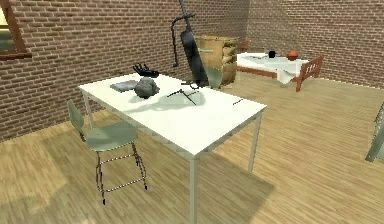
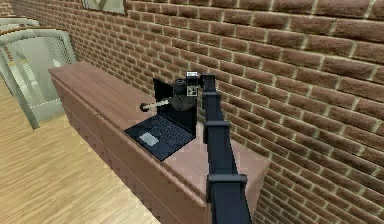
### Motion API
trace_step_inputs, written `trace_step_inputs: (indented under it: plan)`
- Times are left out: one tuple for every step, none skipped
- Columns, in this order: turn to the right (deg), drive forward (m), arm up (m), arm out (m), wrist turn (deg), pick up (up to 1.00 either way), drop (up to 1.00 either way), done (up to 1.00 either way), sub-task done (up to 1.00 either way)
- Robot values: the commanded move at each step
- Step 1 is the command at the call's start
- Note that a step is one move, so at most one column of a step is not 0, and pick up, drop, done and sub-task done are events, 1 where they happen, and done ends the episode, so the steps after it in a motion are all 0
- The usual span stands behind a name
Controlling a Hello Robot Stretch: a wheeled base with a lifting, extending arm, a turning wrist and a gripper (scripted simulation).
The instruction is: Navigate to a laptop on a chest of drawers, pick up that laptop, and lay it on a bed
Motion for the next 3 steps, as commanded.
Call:
trace_step_inputs:
  plan:
    - [0.0, 0.0, -0.3, 0.0, 0.0, 0.0, 0.0, 0.0, 0.0]
    - [0.0, 0.0, 0.0, 0.0, 0.0, 1.0, 0.0, 0.0, 0.0]
    - [0.0, 0.0, 0.1, 0.0, 0.0, 0.0, 0.0, 0.0, 0.0]
